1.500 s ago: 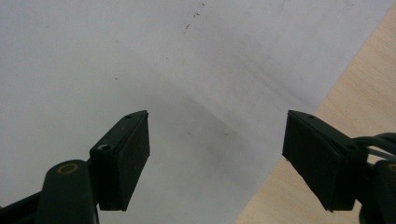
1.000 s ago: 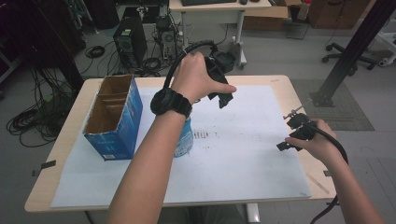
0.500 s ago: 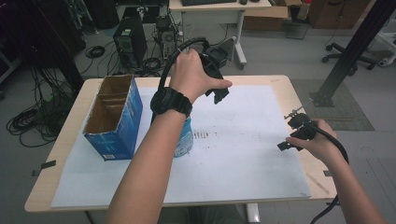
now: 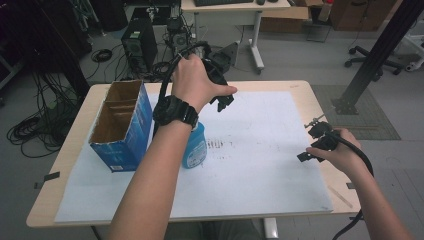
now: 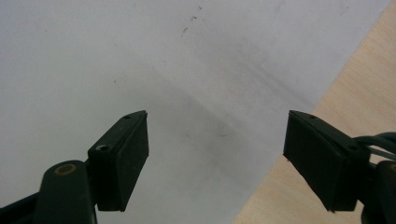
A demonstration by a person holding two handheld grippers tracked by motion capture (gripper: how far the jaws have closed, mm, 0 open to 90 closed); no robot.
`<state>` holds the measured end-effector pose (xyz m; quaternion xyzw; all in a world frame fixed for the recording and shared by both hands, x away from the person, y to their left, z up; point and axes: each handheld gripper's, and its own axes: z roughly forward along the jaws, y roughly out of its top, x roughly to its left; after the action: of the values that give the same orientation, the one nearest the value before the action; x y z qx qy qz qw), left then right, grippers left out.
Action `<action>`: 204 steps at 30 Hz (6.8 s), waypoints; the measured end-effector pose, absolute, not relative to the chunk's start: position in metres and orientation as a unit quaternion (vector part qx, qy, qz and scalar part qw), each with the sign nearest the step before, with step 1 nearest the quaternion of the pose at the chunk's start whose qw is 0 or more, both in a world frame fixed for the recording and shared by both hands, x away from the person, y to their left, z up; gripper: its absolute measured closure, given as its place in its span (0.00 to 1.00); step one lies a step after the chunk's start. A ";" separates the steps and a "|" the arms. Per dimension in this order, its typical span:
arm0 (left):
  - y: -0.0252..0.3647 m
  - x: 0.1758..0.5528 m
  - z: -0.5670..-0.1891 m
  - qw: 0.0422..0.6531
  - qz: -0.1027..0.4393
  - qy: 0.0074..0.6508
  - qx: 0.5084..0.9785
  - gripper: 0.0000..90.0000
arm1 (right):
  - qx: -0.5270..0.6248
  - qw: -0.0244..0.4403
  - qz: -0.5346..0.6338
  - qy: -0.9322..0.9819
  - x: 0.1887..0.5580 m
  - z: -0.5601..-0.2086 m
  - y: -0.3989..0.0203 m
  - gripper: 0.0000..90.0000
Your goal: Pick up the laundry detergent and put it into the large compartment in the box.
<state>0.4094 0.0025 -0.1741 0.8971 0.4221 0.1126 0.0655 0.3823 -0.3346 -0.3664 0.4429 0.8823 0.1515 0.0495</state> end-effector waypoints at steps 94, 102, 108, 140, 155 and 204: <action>0.044 0.413 -0.297 0.014 0.043 0.397 0.917 0.25 | 0.442 0.041 0.130 0.886 0.381 -0.383 -0.323 0.24; 0.045 0.413 -0.298 0.013 0.032 0.392 0.919 0.32 | 0.442 0.041 0.130 0.887 0.381 -0.383 -0.323 0.24; 0.046 0.413 -0.297 0.013 0.029 0.392 0.920 0.40 | 0.443 0.041 0.130 0.886 0.381 -0.383 -0.324 0.24; 0.050 0.415 -0.288 0.021 0.005 0.399 0.917 0.41 | 0.443 0.043 0.130 0.886 0.381 -0.380 -0.324 0.24; 0.058 0.411 -0.242 0.024 0.010 0.409 0.912 0.41 | 0.445 0.041 0.130 0.885 0.378 -0.369 -0.326 0.24; 0.080 0.426 -0.139 0.029 0.019 0.447 0.894 0.41 | 0.444 0.035 0.137 0.885 0.398 -0.334 -0.316 0.24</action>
<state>0.4257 0.0804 -0.1394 0.8941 0.4466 0.0187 0.0288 0.3978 -0.3157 -0.3345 0.4443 0.8847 0.1368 0.0348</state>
